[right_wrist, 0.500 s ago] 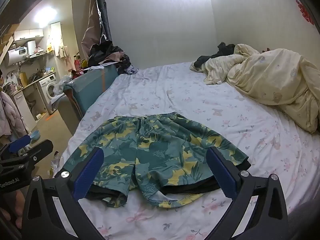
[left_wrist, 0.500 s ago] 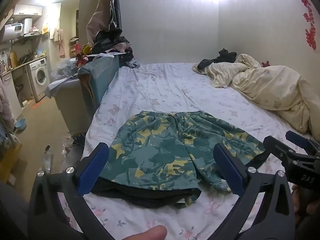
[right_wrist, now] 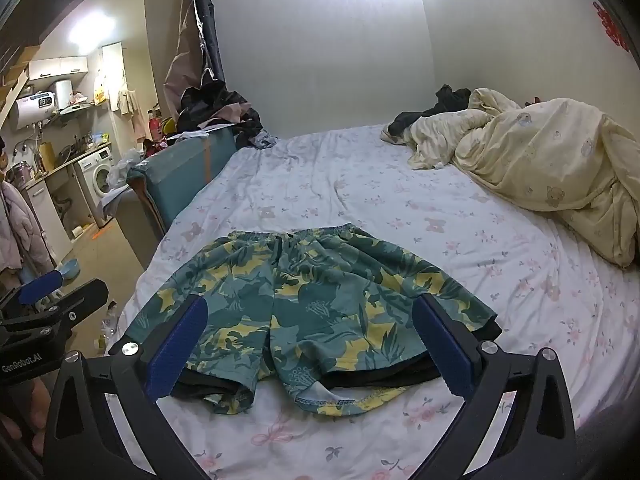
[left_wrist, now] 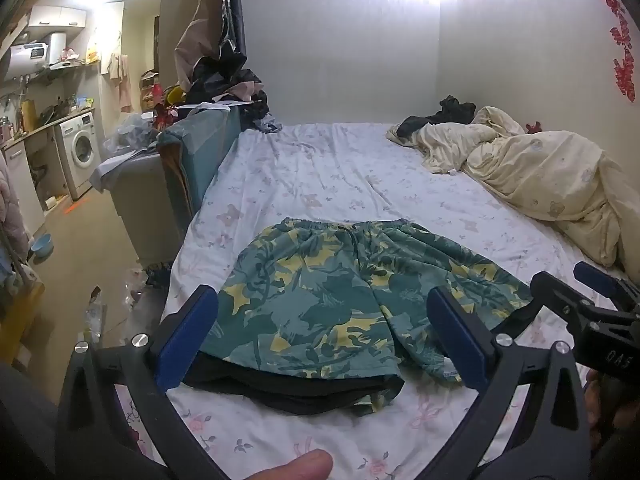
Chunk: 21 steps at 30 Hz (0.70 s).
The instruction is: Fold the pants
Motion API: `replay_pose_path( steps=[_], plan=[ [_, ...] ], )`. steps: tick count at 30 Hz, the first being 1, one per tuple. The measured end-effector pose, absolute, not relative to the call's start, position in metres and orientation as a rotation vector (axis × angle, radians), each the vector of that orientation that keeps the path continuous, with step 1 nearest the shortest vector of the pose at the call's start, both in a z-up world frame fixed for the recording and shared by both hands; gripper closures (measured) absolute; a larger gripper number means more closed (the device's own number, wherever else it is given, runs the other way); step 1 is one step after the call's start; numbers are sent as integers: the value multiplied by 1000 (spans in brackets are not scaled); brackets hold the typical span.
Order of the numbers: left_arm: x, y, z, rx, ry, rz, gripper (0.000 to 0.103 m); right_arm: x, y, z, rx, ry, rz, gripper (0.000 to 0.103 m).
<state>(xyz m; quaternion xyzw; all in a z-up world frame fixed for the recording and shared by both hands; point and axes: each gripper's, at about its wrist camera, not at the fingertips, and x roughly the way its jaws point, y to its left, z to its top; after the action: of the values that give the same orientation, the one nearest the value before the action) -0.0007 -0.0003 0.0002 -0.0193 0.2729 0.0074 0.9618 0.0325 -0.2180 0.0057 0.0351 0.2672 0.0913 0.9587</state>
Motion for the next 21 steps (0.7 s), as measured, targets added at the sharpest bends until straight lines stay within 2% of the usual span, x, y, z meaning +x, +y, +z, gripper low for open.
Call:
replay_pose_path(
  steps=[21],
  plan=[
    [0,2,-3,-39,552,17,0,33,-218,6,74,543,187,0]
  ],
)
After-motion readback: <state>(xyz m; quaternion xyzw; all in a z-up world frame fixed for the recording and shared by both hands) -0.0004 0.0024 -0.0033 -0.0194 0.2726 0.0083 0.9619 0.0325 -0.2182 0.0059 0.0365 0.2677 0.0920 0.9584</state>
